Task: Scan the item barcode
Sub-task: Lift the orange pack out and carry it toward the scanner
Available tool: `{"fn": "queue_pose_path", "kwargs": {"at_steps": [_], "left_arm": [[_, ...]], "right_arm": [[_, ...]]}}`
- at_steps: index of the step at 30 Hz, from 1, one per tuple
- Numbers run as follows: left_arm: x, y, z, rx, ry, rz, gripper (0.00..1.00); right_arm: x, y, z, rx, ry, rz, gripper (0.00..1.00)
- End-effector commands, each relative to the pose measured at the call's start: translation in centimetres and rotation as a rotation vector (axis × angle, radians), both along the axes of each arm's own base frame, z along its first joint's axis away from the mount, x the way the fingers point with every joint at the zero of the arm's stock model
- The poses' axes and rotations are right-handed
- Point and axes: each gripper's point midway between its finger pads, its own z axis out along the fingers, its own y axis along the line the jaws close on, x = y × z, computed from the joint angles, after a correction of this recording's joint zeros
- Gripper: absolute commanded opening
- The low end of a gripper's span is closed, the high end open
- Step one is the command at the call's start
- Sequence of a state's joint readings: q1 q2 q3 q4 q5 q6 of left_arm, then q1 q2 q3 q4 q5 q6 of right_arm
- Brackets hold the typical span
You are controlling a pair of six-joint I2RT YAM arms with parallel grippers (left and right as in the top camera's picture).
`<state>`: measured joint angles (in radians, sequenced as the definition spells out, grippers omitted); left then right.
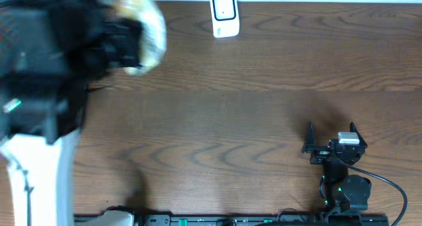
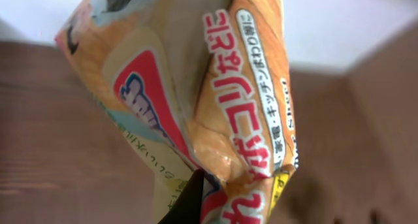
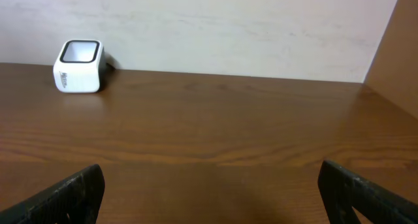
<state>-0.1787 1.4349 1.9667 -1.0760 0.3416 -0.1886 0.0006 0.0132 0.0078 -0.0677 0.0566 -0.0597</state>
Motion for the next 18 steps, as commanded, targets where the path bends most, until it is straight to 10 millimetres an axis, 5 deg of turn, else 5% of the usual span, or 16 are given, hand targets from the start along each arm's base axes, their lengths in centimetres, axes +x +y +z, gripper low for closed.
{"fn": "queue_pose_path", "kwargs": {"at_steps": [1,8,13,18], "left_arm": [[2.2,-2.6,-5.6,0.201,0.089,-0.061,0.07],[4.7,-7.6,-15.9,0.39,0.306,-0.14,0.07],[6.2,-7.7,-21.9,0.462,0.448,-0.028,0.07],[6.0,-7.6,-25.7,0.506,0.552,-0.031,0.11]], "right_arm": [[0.0,0.1,-0.1,0.002,0.003,0.002,0.99],[0.0,0.1,-0.1,0.002,0.003,0.002,0.99],[0.0,0.1,-0.1,0.002,0.003,0.002,0.99],[0.0,0.1,-0.1,0.002,0.003,0.002,0.99]]}}
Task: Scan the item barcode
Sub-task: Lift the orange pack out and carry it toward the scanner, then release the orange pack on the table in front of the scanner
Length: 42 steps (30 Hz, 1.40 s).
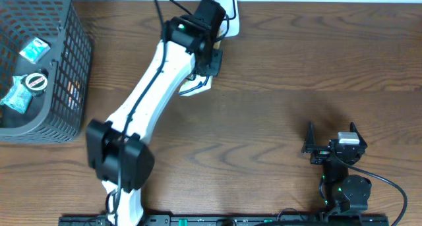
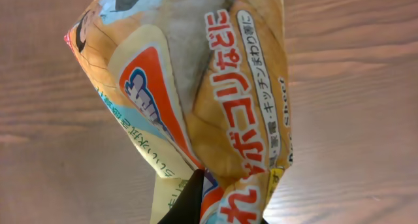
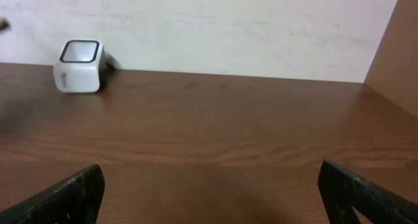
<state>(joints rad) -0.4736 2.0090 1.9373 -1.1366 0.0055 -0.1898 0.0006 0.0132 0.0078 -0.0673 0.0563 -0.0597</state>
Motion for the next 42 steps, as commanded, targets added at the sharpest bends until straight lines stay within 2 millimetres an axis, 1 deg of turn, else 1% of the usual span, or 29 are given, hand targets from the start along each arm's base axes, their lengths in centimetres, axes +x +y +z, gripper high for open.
{"fn": "queue_pose_path", "kwargs": {"at_steps": [1,2,3,4,5,6,9,10,11,12,14,16,18,20,22,24,25,27,29,30,31,33,35,37,38,40,42], "left_arm": [[-0.2,1.0,-0.8,0.053,0.025,0.044,0.17],[-0.6,1.1,-1.0,0.058,0.041,0.042,0.29],[-0.9,1.2,-1.1,0.064,0.055,0.041,0.36],[-1.2,1.3,-1.2,0.07,0.067,0.04,0.46],[-1.5,1.5,-1.2,0.075,0.078,0.04,0.59],[-1.8,1.7,-1.3,0.083,0.093,0.039,0.65],[-2.5,2.0,-1.2,0.098,0.12,0.038,0.64],[-2.6,2.1,-0.9,0.099,0.12,0.04,0.59],[-2.6,2.3,-0.3,0.097,0.117,0.044,0.57],[-2.5,2.4,0.3,0.093,0.11,0.046,0.56],[-2.1,2.7,1.9,0.077,0.082,0.058,0.56],[-1.5,3.0,4.2,0.047,0.028,0.074,0.56],[-1.0,3.5,6.1,0.021,-0.025,0.09,0.5],[-0.3,4.3,8.0,-0.003,-0.082,0.112,0.4],[0.5,5.6,10.4,-0.032,-0.157,0.151,0.38],[1.6,7.7,13.2,-0.059,-0.248,0.207,0.38],[2.1,9.2,14.8,-0.082,-0.3,0.252,0.39],[2.9,12.6,18.0,-0.139,-0.408,0.384,0.41],[3.5,17.3,21.4,-0.191,-0.531,0.536,0.58],[3.6,19.3,22.6,-0.207,-0.577,0.599,0.61],[3.4,22.3,23.9,-0.225,-0.629,0.69,0.63],[2.8,26.4,25.1,-0.23,-0.682,0.808,0.64],[1.9,30.6,25.3,-0.203,-0.704,0.905,0.64],[1.0,34.4,24.4,-0.166,-0.69,0.993,0.66],[0.6,35.7,23.7,-0.15,-0.671,1.028,0.68],[-0.4,38.3,21.5,-0.109,-0.604,1.088,0.68],[-1.8,41.0,18.8,-0.039,-0.519,1.167,0.72]], "right_arm": [[0.0,0.1,-0.1,0.002,0.003,0.002,0.99],[0.0,0.1,-0.1,0.002,0.003,0.002,0.99],[0.0,0.1,-0.1,0.002,0.003,0.002,0.99],[0.0,0.1,-0.1,0.002,0.003,0.002,0.99],[0.0,0.1,-0.1,0.002,0.003,0.002,0.99],[0.0,0.1,-0.1,0.002,0.003,0.002,0.99],[0.0,0.1,-0.1,0.002,0.003,0.002,0.99],[0.0,0.1,-0.1,0.002,0.003,0.002,0.99],[0.0,0.1,-0.1,0.002,0.003,0.002,0.99],[0.0,0.1,-0.1,0.002,0.003,0.002,0.99],[0.0,0.1,-0.1,0.002,0.003,0.002,0.99],[0.0,0.1,-0.1,0.002,0.003,0.002,0.99],[0.0,0.1,-0.1,0.002,0.003,0.002,0.99],[0.0,0.1,-0.1,0.002,0.003,0.002,0.99],[0.0,0.1,-0.1,0.002,0.003,0.002,0.99],[0.0,0.1,-0.1,0.002,0.003,0.002,0.99],[0.0,0.1,-0.1,0.002,0.003,0.002,0.99],[0.0,0.1,-0.1,0.002,0.003,0.002,0.99],[0.0,0.1,-0.1,0.002,0.003,0.002,0.99],[0.0,0.1,-0.1,0.002,0.003,0.002,0.99],[0.0,0.1,-0.1,0.002,0.003,0.002,0.99],[0.0,0.1,-0.1,0.002,0.003,0.002,0.99],[0.0,0.1,-0.1,0.002,0.003,0.002,0.99],[0.0,0.1,-0.1,0.002,0.003,0.002,0.99],[0.0,0.1,-0.1,0.002,0.003,0.002,0.99],[0.0,0.1,-0.1,0.002,0.003,0.002,0.99],[0.0,0.1,-0.1,0.002,0.003,0.002,0.99]]}}
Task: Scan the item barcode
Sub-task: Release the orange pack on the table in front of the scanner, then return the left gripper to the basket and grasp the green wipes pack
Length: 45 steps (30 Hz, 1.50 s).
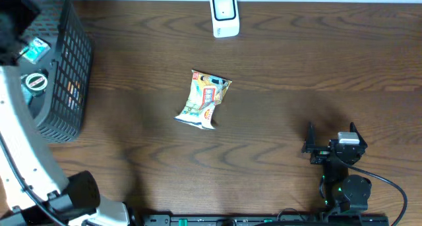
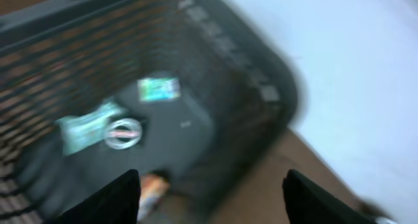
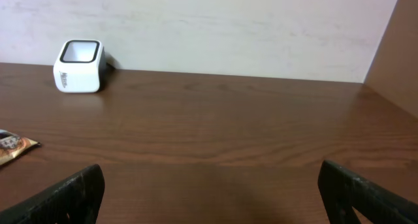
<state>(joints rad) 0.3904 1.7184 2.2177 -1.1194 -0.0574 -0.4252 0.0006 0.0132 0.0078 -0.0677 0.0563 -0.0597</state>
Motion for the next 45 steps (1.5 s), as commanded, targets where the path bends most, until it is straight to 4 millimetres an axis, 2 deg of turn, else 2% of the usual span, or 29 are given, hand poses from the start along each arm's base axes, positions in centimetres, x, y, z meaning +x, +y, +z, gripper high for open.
{"fn": "queue_pose_path", "kwargs": {"at_steps": [1,5,10,15,18,26,30,34,37,45], "left_arm": [[-1.2,4.2,-5.1,-0.031,0.151,0.126,0.73],[-1.7,7.6,-10.1,-0.082,0.261,0.196,0.77],[-1.1,9.6,-15.4,-0.137,0.364,0.223,0.77],[0.4,10.7,-20.3,-0.17,0.441,0.218,0.77],[1.5,11.3,-23.2,-0.151,0.493,0.159,0.77],[2.4,12.1,-29.9,-0.175,0.595,0.128,0.77],[2.3,13.4,-31.3,-0.127,0.627,0.164,0.78],[3.2,13.9,-31.2,-0.11,0.591,0.168,0.78],[3.5,14.0,-31.3,-0.104,0.58,0.169,0.78],[2.8,13.3,-34.2,-0.143,0.627,0.155,0.74]], "right_arm": [[0.0,0.1,-0.1,0.002,0.003,0.002,0.99],[0.0,0.1,-0.1,0.002,0.003,0.002,0.99],[0.0,0.1,-0.1,0.002,0.003,0.002,0.99],[0.0,0.1,-0.1,0.002,0.003,0.002,0.99],[0.0,0.1,-0.1,0.002,0.003,0.002,0.99],[0.0,0.1,-0.1,0.002,0.003,0.002,0.99],[0.0,0.1,-0.1,0.002,0.003,0.002,0.99],[0.0,0.1,-0.1,0.002,0.003,0.002,0.99],[0.0,0.1,-0.1,0.002,0.003,0.002,0.99],[0.0,0.1,-0.1,0.002,0.003,0.002,0.99]]}}
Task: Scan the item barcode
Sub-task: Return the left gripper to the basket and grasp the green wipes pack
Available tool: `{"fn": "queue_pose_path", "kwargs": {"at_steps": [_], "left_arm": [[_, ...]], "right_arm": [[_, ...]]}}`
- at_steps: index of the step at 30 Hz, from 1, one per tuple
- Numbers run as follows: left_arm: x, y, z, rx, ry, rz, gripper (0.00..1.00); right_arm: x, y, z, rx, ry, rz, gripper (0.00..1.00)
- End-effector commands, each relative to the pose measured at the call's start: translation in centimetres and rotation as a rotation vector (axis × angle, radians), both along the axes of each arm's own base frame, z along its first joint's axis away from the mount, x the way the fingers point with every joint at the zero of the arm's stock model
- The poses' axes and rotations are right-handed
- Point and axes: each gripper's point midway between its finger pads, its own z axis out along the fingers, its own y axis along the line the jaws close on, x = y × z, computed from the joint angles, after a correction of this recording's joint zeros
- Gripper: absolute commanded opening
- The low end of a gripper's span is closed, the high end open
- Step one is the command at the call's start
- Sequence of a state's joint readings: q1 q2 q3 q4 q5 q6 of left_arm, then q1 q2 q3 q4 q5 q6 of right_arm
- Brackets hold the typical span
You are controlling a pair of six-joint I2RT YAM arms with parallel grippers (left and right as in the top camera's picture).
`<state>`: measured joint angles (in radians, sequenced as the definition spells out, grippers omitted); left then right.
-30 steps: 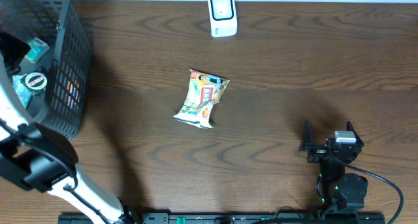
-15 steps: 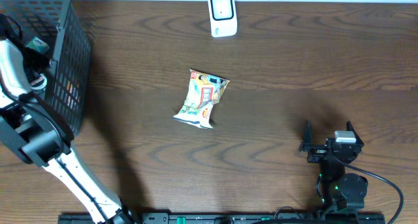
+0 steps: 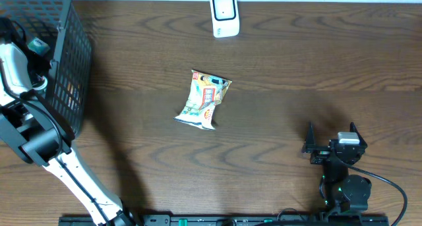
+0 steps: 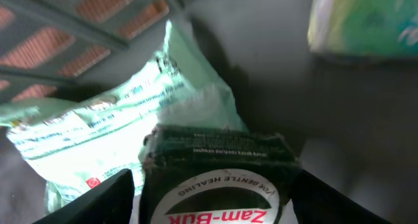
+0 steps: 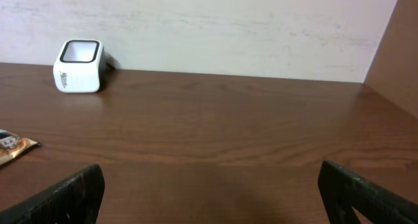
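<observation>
Down inside the black mesh basket (image 3: 69, 74), my left gripper (image 4: 212, 201) is open, one finger on each side of a dark green round Zam-Buk tin (image 4: 219, 165). The tin rests on a pale green packet (image 4: 98, 132). Another green packet (image 4: 366, 21) lies further off. On the table, an orange snack bag (image 3: 203, 99) lies flat in front of the white scanner (image 3: 224, 15). At the near right, my right gripper (image 5: 209, 191) is open over bare wood and holds nothing.
The basket's mesh walls (image 4: 78, 21) stand close around the left gripper. In the overhead view the left arm (image 3: 39, 140) runs from the near left edge up into the basket. The scanner (image 5: 80, 66) also shows far left in the right wrist view.
My left gripper was open above the basket in a blurred view. Now it is low inside the basket with its fingers either side of the Zam-Buk tin. The snack bag and right arm have not moved.
My left gripper first held the orange snack bag high at the far left. Then it held the bag close by the scanner. Later the bag lay on the table's middle and the gripper was open over the basket, where it now straddles a tin.
</observation>
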<state>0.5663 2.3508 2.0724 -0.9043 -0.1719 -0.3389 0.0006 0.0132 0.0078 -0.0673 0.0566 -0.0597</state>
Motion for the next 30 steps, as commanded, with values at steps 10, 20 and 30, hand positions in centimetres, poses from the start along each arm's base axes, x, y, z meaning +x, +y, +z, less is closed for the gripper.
{"fn": "queue_pose_path", "kwargs": {"at_steps": [10,20,30], "left_arm": [[0.0,-1.6,-2.3,-0.094,0.013,-0.033,0.3],[0.6,-2.2,4.7,-0.064,-0.117,-0.054,0.22],[-0.8,-1.9,7.2,-0.006,-0.106,-0.031,0.7]], "right_arm": [[0.0,0.1,-0.1,0.002,0.003,0.002,0.99],[0.0,0.1,-0.1,0.002,0.003,0.002,0.99],[0.0,0.1,-0.1,0.002,0.003,0.002,0.99]]}}
